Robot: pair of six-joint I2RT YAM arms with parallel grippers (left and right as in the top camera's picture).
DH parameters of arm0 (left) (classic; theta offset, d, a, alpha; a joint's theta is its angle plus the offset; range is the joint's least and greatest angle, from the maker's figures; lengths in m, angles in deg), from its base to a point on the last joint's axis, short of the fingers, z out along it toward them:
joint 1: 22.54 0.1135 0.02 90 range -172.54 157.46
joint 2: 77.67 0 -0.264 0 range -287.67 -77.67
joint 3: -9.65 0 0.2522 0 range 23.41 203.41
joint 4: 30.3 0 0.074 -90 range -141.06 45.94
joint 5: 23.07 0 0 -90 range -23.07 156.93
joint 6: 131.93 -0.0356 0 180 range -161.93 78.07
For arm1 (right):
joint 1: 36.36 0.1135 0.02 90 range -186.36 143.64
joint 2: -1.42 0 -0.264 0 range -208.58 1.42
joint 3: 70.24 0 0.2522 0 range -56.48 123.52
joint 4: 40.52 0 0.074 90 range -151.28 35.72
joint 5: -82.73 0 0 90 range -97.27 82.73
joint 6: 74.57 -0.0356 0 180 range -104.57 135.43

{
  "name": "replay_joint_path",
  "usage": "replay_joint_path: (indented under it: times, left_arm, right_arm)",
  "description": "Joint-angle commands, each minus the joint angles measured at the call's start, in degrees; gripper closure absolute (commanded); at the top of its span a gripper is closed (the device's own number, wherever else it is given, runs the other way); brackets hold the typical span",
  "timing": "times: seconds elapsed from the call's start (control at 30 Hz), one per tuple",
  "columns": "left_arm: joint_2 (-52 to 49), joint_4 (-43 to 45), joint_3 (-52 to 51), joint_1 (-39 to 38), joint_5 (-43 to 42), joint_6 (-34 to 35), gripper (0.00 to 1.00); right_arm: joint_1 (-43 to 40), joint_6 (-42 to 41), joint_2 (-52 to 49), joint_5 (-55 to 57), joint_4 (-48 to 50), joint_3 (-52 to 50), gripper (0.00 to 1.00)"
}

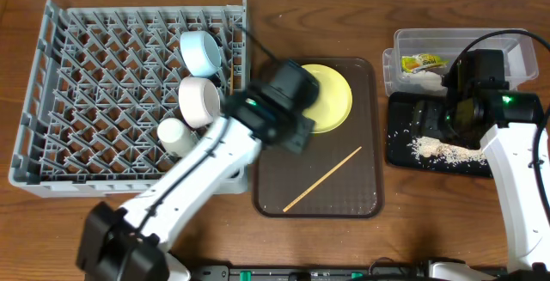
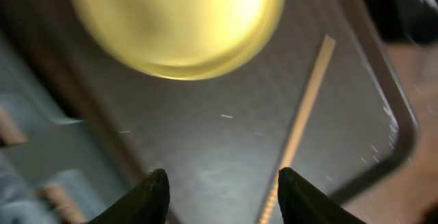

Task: Sort waste into correct bins and load items into the dishwasher rack
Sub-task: 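Return the left gripper to the tray and grasp the second chopstick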

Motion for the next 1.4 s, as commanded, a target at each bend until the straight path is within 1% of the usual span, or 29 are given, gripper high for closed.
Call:
replay_joint_path:
  times: [0.0, 0.17, 0.27, 0.3, 0.37, 0.63, 0.87, 0.93, 1.0, 1.03, 1.1, 1.2, 1.23, 1.33, 1.37]
  left_arm:
    - [-3.8, -0.2, -0.1, -4.3, -0.6, -0.7, 0.46]
    - [-9.7, 0.5, -0.1, -9.4, -0.6, -0.7, 0.46]
    - [-12.9, 1.3, -0.1, -11.4, -0.6, -0.7, 0.46]
    - [-13.9, 1.6, -0.1, -12.0, -0.6, -0.7, 0.46]
    - [-15.9, 2.3, -0.1, -12.8, -0.5, -0.8, 0.46]
    - [-21.4, 3.4, -0.1, -12.8, 4.4, -0.8, 0.46]
    - [-25.0, 3.7, -0.1, -12.8, 4.3, -0.7, 0.48]
    - [-25.0, 3.7, -0.1, -12.8, 4.3, -0.7, 0.55]
    - [-25.0, 3.7, -0.1, -12.8, 4.3, -0.7, 0.68]
    - [-25.0, 3.6, -0.1, -12.8, 4.3, -0.7, 0.73]
    - [-25.0, 3.6, -0.1, -12.8, 4.3, -0.7, 0.78]
    - [-24.9, 3.6, 0.0, -12.8, 4.4, -0.7, 0.81]
    - [-24.8, 3.4, 0.0, -12.8, 4.3, -0.8, 0.87]
    - [-23.8, 1.4, 1.0, -12.7, 4.4, -1.2, 0.94]
    - [-23.2, 0.5, 1.6, -12.7, 4.4, -1.7, 0.94]
  right_arm:
    - [-0.8, -0.8, 0.5, 0.8, 0.0, 0.8, 0.20]
    - [-0.8, -0.8, 0.5, 0.8, -0.1, 0.8, 0.20]
    - [-0.7, -0.8, 0.5, 0.7, 0.0, 0.8, 0.21]
    - [-0.8, -0.8, 0.5, 0.8, 0.0, 0.8, 0.20]
    - [-0.8, -0.8, 0.5, 0.8, 0.0, 0.8, 0.20]
    - [-0.8, -0.8, 0.5, 0.8, 0.0, 0.8, 0.20]
    - [-0.8, -0.8, 0.5, 0.8, 0.0, 0.8, 0.20]
    - [-0.8, -0.8, 0.5, 0.8, 0.0, 0.8, 0.20]
    - [-0.8, -0.8, 0.5, 0.8, 0.0, 0.8, 0.20]
    - [-0.8, -0.8, 0.5, 0.8, 0.0, 0.8, 0.20]
    - [-0.8, -0.8, 0.5, 0.8, 0.0, 0.8, 0.20]
    - [-0.8, -0.8, 0.5, 0.8, -0.1, 0.8, 0.20]
    - [-0.8, -0.8, 0.5, 0.8, -0.1, 0.8, 0.21]
    - [-0.8, -0.8, 0.5, 0.8, -0.1, 0.8, 0.20]
    - [-0.8, -0.8, 0.5, 0.8, -0.1, 0.8, 0.20]
